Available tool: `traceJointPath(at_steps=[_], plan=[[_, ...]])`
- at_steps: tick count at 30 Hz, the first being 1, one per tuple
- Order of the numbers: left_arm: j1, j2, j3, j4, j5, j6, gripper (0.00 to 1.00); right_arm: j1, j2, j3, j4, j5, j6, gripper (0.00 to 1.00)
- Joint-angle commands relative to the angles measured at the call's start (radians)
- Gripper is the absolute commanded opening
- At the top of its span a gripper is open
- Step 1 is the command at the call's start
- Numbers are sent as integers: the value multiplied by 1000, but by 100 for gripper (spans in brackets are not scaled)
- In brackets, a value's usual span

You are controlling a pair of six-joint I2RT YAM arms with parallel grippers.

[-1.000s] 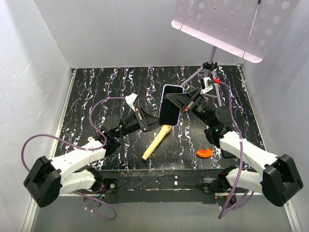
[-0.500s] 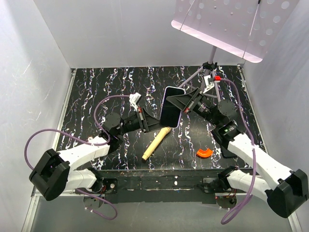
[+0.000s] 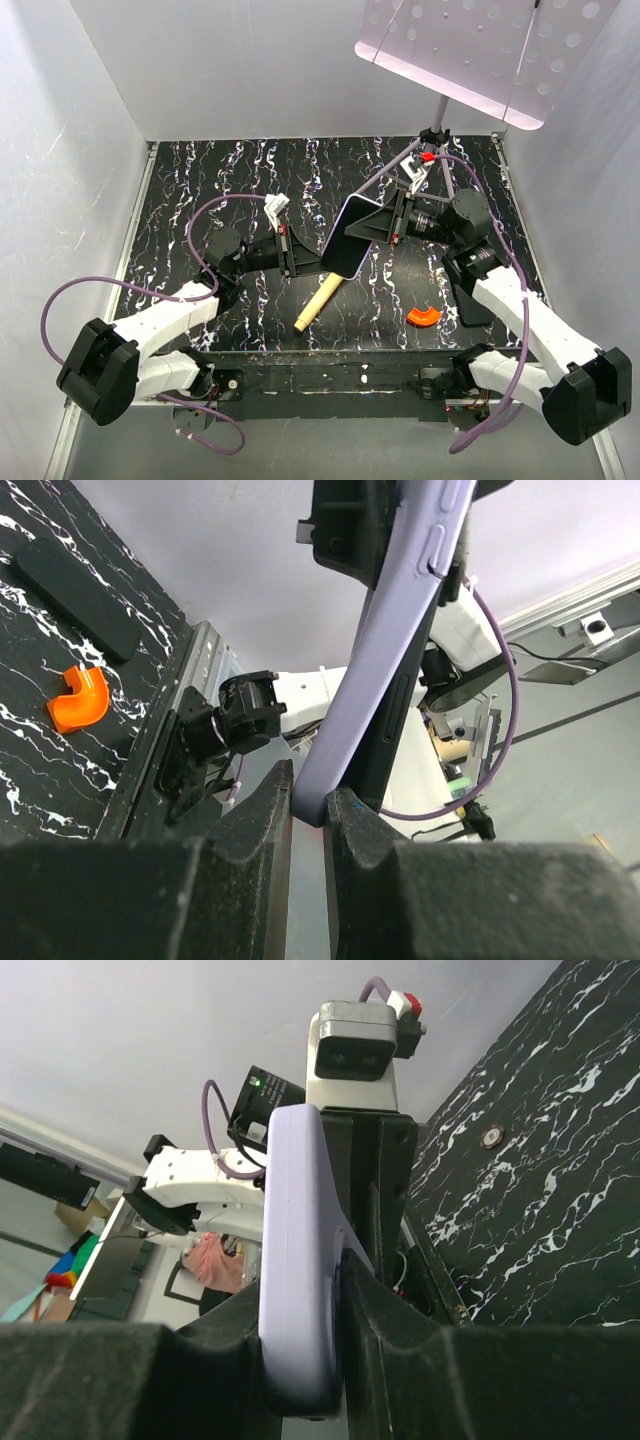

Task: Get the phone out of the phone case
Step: Remove the phone case from the phone.

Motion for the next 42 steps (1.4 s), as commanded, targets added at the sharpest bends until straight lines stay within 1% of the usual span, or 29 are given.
traceJointPath(at_steps=[1, 3, 4, 5, 8, 10, 11, 13, 15, 16, 18, 19, 22, 24, 26, 28, 29, 30, 32, 35, 38, 40, 42], plan=[[38, -7, 27, -35, 6, 1, 0, -13, 19, 43, 171, -242, 105, 28], [46, -6, 48, -94, 38, 39, 0, -28, 16, 36, 184, -254, 118, 22], [49, -3, 65, -134, 53, 71, 0, -36, 13, 31, 194, -258, 127, 14], [52, -1, 83, -193, 64, 102, 0, -47, 12, 26, 204, -257, 136, 2], [57, -6, 122, -374, 41, 208, 0, -50, -5, 16, 246, -213, 158, 1], [55, -12, 120, -423, -11, 231, 0, -50, -24, -24, 337, -113, 223, 1], [55, -18, 110, -424, -54, 222, 0, -49, -19, -48, 426, -82, 289, 1], [46, -29, 80, -438, -159, 213, 0, -33, 21, -98, 682, -18, 456, 1], [31, -58, 50, -465, -303, 231, 0, -6, 73, -112, 885, 51, 585, 1], [22, -67, 33, -475, -366, 242, 0, 10, 97, -112, 966, 86, 624, 1], [9, -84, -15, -446, -495, 251, 0, 36, 118, -107, 1040, 148, 659, 1], [6, -84, -35, -432, -548, 256, 0, 53, 116, -107, 1043, 183, 656, 1], [-1, -62, -62, -374, -629, 279, 0, 94, 107, -102, 1025, 246, 632, 1], [-3, -36, -72, -325, -634, 268, 0, 106, 99, -112, 1039, 289, 607, 1], [-3, 2, -78, -276, -597, 242, 0, 114, 92, -122, 1062, 326, 563, 1], [-15, 27, -82, -265, -576, 225, 0, 120, 78, -124, 1022, 347, 497, 1], [-27, 24, -93, -262, -583, 218, 0, 122, 88, -125, 1037, 370, 498, 1], [-31, 19, -110, -252, -594, 219, 0, 122, 108, -121, 1110, 383, 512, 1], [-43, -9, -137, -269, -621, 231, 0, 120, 156, -95, 1198, 406, 584, 1], [-44, -68, -168, -339, -698, 323, 0, 151, 179, -58, 1203, 447, 676, 1], [-43, -122, -173, -404, -776, 441, 0, 172, 147, -78, 1177, 488, 742, 1], [-43, -131, -171, -412, -807, 501, 0, 172, 113, -99, 1139, 501, 760, 1], [-41, -124, -164, -421, -845, 550, 0, 172, 95, -113, 1145, 518, 768, 1]])
